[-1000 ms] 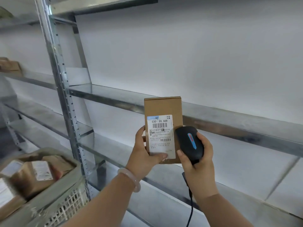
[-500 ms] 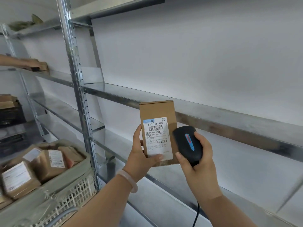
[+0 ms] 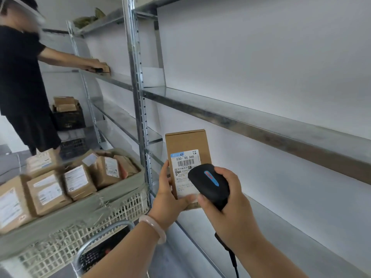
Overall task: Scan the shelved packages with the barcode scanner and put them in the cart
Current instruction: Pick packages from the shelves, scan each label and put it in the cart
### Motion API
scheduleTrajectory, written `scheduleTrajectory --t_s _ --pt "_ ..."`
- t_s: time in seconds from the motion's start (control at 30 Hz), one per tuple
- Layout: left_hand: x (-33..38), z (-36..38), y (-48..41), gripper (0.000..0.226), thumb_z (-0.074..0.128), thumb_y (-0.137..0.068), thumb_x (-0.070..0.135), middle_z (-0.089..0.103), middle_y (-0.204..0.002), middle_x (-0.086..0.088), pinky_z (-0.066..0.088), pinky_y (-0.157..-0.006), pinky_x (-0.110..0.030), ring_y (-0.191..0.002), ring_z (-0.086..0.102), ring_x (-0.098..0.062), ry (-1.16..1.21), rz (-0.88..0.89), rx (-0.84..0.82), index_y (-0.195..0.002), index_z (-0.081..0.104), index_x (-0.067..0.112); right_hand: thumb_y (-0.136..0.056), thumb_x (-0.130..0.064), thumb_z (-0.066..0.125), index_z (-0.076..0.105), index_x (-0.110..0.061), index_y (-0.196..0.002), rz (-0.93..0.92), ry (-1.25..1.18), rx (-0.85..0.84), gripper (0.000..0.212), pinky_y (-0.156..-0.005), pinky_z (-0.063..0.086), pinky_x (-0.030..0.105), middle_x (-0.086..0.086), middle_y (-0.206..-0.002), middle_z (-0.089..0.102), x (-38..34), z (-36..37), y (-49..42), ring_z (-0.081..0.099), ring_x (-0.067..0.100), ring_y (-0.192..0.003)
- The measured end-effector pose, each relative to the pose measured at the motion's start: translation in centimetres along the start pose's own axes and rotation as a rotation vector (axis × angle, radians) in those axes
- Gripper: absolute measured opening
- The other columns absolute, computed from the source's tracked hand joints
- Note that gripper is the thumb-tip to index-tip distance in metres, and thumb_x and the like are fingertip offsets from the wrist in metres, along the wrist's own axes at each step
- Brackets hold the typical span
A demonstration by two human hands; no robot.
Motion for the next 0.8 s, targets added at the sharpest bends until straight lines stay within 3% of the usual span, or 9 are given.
scheduleTrajectory --t_s 0.1,0.27,0.33,0.47,0.57,0.73,0.8 --pt "-0.2 -2.4 0.3 0.112 0.076 -0.075 -0.010 0.060 -0.120 0.007 0.058 -0.070 -0.025 -0.108 0.066 -0.017 -0.016 0.011 0.044 -0.145 0.011 0.047 -0.081 -0.029 0.077 0.041 -0.036 -0.128 0.019 -0.011 -0.033 0.059 -0.073 0.049 0.009 -0.026 -0.110 0.060 -0.4 2.2 -0.2 0.064 0.000 -0.096" --pt "-0.2 -6.6 0.3 0.106 0.075 -0.078 -0.009 0.057 -0.123 0.011 0.054 -0.067 -0.013 -0.097 0.064 0.009 -0.070 0.027 0.073 -0.149 0.009 0.034 -0.080 -0.032 0.076 0.041 -0.036 -0.125 0.018 0.005 -0.071 0.057 -0.064 0.046 0.005 -0.011 -0.106 0.066 -1.6 6.6 -1.0 0.065 0.004 -0.077" --pt "-0.4 -8.5 0.1 0.105 0.073 -0.078 -0.011 0.056 -0.124 0.011 0.053 -0.067 -0.011 -0.097 0.062 0.013 -0.068 0.022 0.079 -0.149 0.010 0.032 -0.081 -0.032 0.076 0.040 -0.037 -0.124 0.017 0.012 -0.075 0.056 -0.064 0.046 0.004 -0.008 -0.107 0.067 -2.1 8.5 -1.4 0.065 0.005 -0.076" --pt "-0.7 -13.1 -0.6 0.102 0.074 -0.078 -0.010 0.055 -0.123 0.011 0.051 -0.068 -0.008 -0.096 0.060 0.015 -0.093 0.020 0.102 -0.147 0.012 0.033 -0.081 -0.035 0.075 0.037 -0.043 -0.122 0.021 0.027 -0.089 0.057 -0.069 0.046 0.003 -0.021 -0.110 0.061 -3.0 12.8 -2.3 0.063 -0.006 -0.088" --pt "-1.2 -16.8 -1.3 0.108 0.078 -0.076 -0.005 0.057 -0.121 0.009 0.057 -0.072 -0.018 -0.100 0.063 0.007 -0.084 -0.001 0.110 -0.147 0.010 0.039 -0.080 -0.037 0.075 0.037 -0.043 -0.126 0.021 0.048 -0.084 0.061 -0.074 0.047 0.003 -0.026 -0.113 0.057 -3.2 16.1 -3.2 0.058 -0.012 -0.099" --pt "-1.9 -22.9 -2.6 0.115 0.082 -0.074 0.003 0.054 -0.126 0.017 0.060 -0.085 -0.042 -0.113 0.059 -0.008 -0.033 -0.068 0.123 -0.149 0.008 0.049 -0.080 -0.033 0.076 0.036 -0.046 -0.124 0.084 0.019 -0.028 0.060 -0.070 0.048 0.004 -0.033 -0.109 0.052 -2.3 20.4 -5.2 0.057 -0.016 -0.096" --pt "-2.4 -25.5 -3.3 0.115 0.084 -0.072 0.007 0.058 -0.131 0.009 0.058 -0.088 -0.050 -0.117 0.062 -0.018 0.027 -0.097 0.139 -0.143 0.012 0.059 -0.081 -0.030 0.077 0.040 -0.042 -0.124 0.125 -0.021 -0.019 0.058 -0.068 0.049 0.007 -0.026 -0.110 0.058 -1.6 22.6 -5.9 0.063 -0.007 -0.090"
Point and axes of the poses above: each hand's wrist, its own y-axis away from the middle knuckle, its own z-axis out of the palm, x = y × z, the point moved 7 cm from there along -y, towards the middle knuckle
